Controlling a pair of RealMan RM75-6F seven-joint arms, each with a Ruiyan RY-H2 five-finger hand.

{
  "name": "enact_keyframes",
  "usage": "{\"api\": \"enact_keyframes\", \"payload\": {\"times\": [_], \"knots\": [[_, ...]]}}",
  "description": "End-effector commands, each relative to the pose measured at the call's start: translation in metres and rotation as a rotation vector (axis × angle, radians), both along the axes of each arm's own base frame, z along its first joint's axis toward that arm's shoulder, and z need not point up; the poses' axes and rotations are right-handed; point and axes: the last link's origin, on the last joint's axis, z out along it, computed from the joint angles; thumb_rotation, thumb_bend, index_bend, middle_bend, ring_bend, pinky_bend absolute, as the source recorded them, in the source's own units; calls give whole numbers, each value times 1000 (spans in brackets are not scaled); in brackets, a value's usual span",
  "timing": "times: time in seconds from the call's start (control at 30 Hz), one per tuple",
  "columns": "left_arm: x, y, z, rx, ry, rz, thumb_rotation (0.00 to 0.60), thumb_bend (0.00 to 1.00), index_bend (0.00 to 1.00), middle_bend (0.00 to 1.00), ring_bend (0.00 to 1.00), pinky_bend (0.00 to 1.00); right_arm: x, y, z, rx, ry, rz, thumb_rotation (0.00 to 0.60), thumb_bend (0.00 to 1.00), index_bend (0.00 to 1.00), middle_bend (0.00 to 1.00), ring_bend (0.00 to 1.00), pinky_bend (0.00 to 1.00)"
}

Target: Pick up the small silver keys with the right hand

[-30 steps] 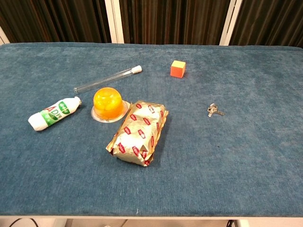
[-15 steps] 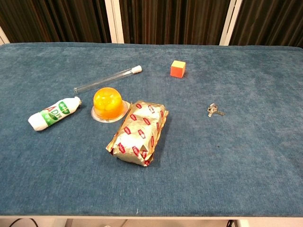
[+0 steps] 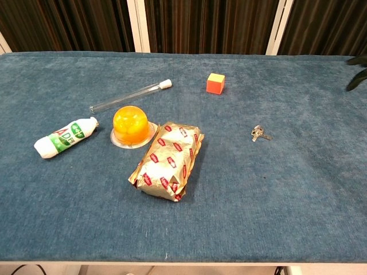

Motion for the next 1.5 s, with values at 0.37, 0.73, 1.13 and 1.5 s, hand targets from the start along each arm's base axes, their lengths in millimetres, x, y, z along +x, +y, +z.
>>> {"api": "enact_keyframes", "payload": {"times": [0.37,0.73,1.13,1.5], "knots": [[-1,1,1,2,-7,9,600,348,222,37,70,149,29,-52,-65,122,5,75,600,437,426,42,156,224],[-1,1,1,0,-6,9,600,348,222,37,70,149,54,-75,-96,151,-13,110,600,466,463,42,172,234],[-2,2,1,-3,-7,8,600,349,222,37,71,149,66,-80,-110,181,-2,134,600,479,538,43,180,244],[-2,2,1,-1,-6,11,600,348,222,37,70,149,78,-87,-121,201,18,150,600,497,561,43,181,248]]}}
